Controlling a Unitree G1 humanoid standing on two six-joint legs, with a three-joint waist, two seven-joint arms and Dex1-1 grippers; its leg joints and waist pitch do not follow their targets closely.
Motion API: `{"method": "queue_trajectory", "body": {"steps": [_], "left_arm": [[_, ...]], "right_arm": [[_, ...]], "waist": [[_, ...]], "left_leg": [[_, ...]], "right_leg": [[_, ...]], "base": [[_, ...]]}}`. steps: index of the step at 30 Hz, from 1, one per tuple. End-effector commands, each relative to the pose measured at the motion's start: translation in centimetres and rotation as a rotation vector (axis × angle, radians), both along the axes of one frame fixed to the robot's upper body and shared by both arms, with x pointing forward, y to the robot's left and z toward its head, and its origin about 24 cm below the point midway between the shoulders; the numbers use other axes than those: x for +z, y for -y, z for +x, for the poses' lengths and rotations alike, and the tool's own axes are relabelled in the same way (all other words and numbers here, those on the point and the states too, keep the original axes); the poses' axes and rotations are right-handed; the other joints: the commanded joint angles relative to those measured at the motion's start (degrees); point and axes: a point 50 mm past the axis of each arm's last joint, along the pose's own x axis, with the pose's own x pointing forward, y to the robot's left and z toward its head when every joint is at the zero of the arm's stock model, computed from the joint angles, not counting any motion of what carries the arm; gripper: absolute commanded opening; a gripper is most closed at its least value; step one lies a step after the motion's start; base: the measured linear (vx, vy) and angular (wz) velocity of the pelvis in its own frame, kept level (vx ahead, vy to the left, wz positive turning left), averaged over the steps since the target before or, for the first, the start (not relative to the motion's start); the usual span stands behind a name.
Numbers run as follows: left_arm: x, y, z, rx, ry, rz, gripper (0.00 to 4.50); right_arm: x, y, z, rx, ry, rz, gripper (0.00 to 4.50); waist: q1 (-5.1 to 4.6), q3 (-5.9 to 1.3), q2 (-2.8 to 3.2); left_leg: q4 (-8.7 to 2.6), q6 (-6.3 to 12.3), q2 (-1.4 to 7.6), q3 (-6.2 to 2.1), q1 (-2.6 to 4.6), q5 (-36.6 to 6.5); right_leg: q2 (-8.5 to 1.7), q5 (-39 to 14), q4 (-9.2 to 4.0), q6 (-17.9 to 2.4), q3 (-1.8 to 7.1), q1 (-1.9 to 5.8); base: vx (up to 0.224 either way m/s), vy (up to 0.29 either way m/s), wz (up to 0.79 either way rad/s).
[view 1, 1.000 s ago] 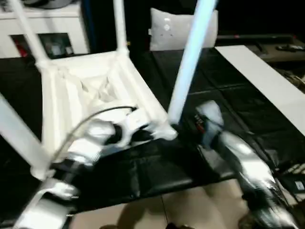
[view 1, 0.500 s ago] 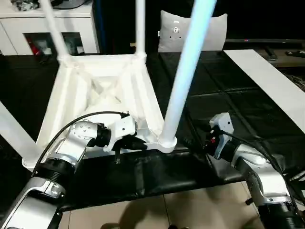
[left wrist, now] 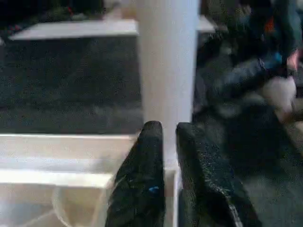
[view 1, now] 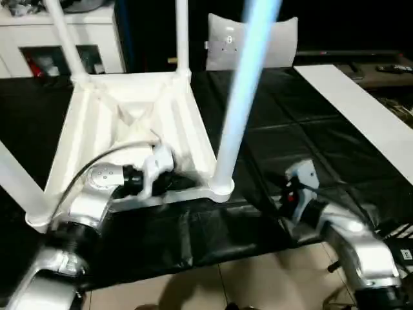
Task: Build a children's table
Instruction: Rotate leg to tighten
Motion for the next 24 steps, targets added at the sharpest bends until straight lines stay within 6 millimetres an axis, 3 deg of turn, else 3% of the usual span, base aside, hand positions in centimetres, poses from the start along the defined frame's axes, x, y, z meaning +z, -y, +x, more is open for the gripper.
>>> {"method": "queue_trajectory", "body": {"steps": [1, 5, 7, 9, 10, 11, 13, 14, 15, 17, 18, 19, 20, 21, 22, 23, 24], "left_arm": [[0.4, -0.5, -0.3, 0.052, 0.004, -0.047, 0.93], [0.7, -1.1, -0.8, 0.265, 0.02, -0.137, 1.36], [0.5, -0.9, -1.6, 0.361, -0.012, -0.206, 1.49], [0.5, -0.7, -2.0, 0.388, -0.027, -0.232, 1.74], [0.3, -0.5, -2.5, 0.441, -0.042, -0.265, 1.77], [0.1, -0.3, -2.9, 0.5, -0.051, -0.295, 1.77], [-0.2, 0.0, -3.8, 0.609, -0.068, -0.33, 1.96], [-0.5, 0.1, -4.4, 0.657, -0.086, -0.32, 2.12], [-0.6, 0.2, -4.6, 0.663, -0.085, -0.316, 2.19], [-0.8, 0.3, -5.1, 0.674, -0.087, -0.308, 2.19], [-0.9, 0.3, -5.4, 0.676, -0.088, -0.308, 2.19], [-1.1, 0.1, -5.8, 0.706, -0.085, -0.306, 2.19], [-1.3, -0.1, -6.0, 0.737, -0.088, -0.3, 2.19], [-1.4, -0.3, -6.2, 0.764, -0.082, -0.291, 2.19], [-1.4, -0.4, -6.4, 0.795, -0.075, -0.279, 2.19], [-1.5, -0.6, -6.5, 0.814, -0.072, -0.263, 2.19], [-1.5, -0.6, -6.6, 0.815, -0.063, -0.255, 2.19]], "right_arm": [[0.3, 0.4, -0.1, -0.049, 0.031, 0.011, 4.5], [0.6, 0.5, -0.2, -0.153, 0.051, 0.063, 4.5], [0.8, 0.4, -0.3, -0.188, 0.047, 0.077, 4.5], [0.9, 0.3, -0.4, -0.197, 0.042, 0.084, 4.5], [0.9, 0.0, -0.6, -0.203, 0.05, 0.06, 4.5], [0.9, -0.3, -0.8, -0.204, 0.055, 0.034, 4.5], [0.9, -0.8, -1.2, -0.211, 0.064, 0.012, 4.5], [1.0, -0.9, -1.3, -0.226, 0.076, 0.01, 4.5], [1.0, -0.9, -1.4, -0.229, 0.076, 0.01, 4.5], [1.0, -1.1, -1.5, -0.236, 0.075, 0.01, 4.5], [1.0, -1.2, -1.6, -0.238, 0.076, 0.011, 4.5], [1.1, -1.4, -1.7, -0.25, 0.078, 0.018, 4.5], [1.2, -1.5, -1.8, -0.263, 0.081, 0.02, 4.5], [1.2, -1.6, -1.8, -0.273, 0.087, 0.019, 4.5], [1.2, -1.8, -1.9, -0.271, 0.085, 0.014, 4.5], [1.0, -1.9, -2.0, -0.258, 0.079, -0.004, 4.5], [0.9, -2.0, -2.1, -0.248, 0.081, -0.02, 4.5]], "waist": [[-0.13, -4.31, 0.18], [-0.31, -4.15, 0.4], [-0.43, -4.09, 0.81], [-0.58, -3.97, 0.62], [-0.78, -3.88, 0.9], [-0.72, -3.76, 0.98], [-1.02, -3.71, 0.9], [-1.37, -3.58, 0.71], [-1.57, -3.54, 0.57], [-2.19, -3.3, 1.17], [-2.8, -3.32, 1.2], [-2.82, -3.2, 1.35], [-2.62, -2.68, 1.48], [-2.19, -2.19, 1.37], [-2.18, -1.34, 0.46], [-2.92, -1.08, -0.68], [-3.94, -0.96, -0.92]], "left_leg": [[-3.8, 2.3, -0.01, 0.6, -0.06, -12.4], [-3.76, 2.14, -0.13, 0.71, 0.03, -12.8], [-3.78, 2.03, -0.04, 0.64, 0.09, -13.4], [-3.75, 2.28, -0.09, 0.71, 0.2, -14.2], [-3.8, 2.17, 0.06, 0.58, 0.1, -15.2], [-3.68, 2.39, -0.14, 0.68, 0.37, -16.0], [-3.53, 2.29, -0.14, 0.59, 0.24, -17.4], [-3.17, 2.61, -0.43, 0.74, 0.57, -18.6], [-3.15, 2.77, -0.48, 0.65, 0.52, -18.9], [-3.35, 3.3, -0.01, 0.26, 0.84, -21.5], [-4.17, 3.44, 1.1, -0.52, 0.36, -23.9], [-4.88, 3.53, 2.0, -0.98, -0.16, -25.7], [-6.85, 3.41, 4.24, -1.76, -0.84, -30.9], [-8.67, 2.26, 5.81, -2.27, -0.87, -36.8], [-7.68, 1.08, 3.69, -1.19, 0.4, -39.3], [-3.79, 0.79, 0.38, -0.08, 2.6, -36.0], [0.28, 1.46, -3.07, -1.28, -0.43, -26.7]], "right_leg": [[-3.96, -28.3, -4.83, 1.9, 3.1, 3.45], [-3.76, -29.4, -5.23, 2.5, 2.87, 3.35], [-3.57, -29.1, -5.32, 2.5, 2.69, 3.36], [-3.45, -30.1, -5.68, 3.1, 2.5, 3.32], [-3.35, -30.1, -5.84, 3.4, 2.33, 3.47], [-3.09, -31.3, -6.28, 4.0, 2.14, 3.21], [-3.03, -32.2, -6.51, 5.1, 1.73, 3.36], [-2.77, -34.2, -7.17, 6.4, 1.2, 2.98], [-2.75, -34.8, -7.44, 7.0, 1.02, 3.09], [-2.48, -35.2, -7.96, 7.8, 0.6, 3.09], [-2.54, -33.5, -7.26, 7.7, 0.57, 4.15], [-2.48, -32.4, -6.44, 7.5, 0.96, 4.77], [-2.46, -30.4, -3.35, 6.4, 2.71, 5.53], [-2.68, -27.0, 0.71, 4.1, 5.3, 5.79], [-2.48, -33.7, -1.39, 4.2, 6.05, 3.84], [-2.07, -45.0, -6.08, 7.4, 4.08, 0.69], [-3.73, -56.3, -10.11, 12.5, -3.54, 2.32]], "base": [[0.0, 0.0, 0.0], [0.0, 0.0, 0.0], [0.0, 0.0, 0.0], [0.0, 0.0, 0.0], [0.0, 0.0, 0.0], [0.0, 0.0, 0.0], [0.0, 0.0, 0.0], [0.0, 0.0, 0.0], [0.0, 0.0, 0.0], [0.0, 0.0, 0.0], [0.0, 0.0, 0.0], [0.0, 0.0, 0.0], [0.0, 0.0, 0.0], [-0.023, -0.053, 0.03], [0.0, 0.0, 0.0], [0.0, 0.0, 0.0], [0.0, 0.0, 0.0]]}}
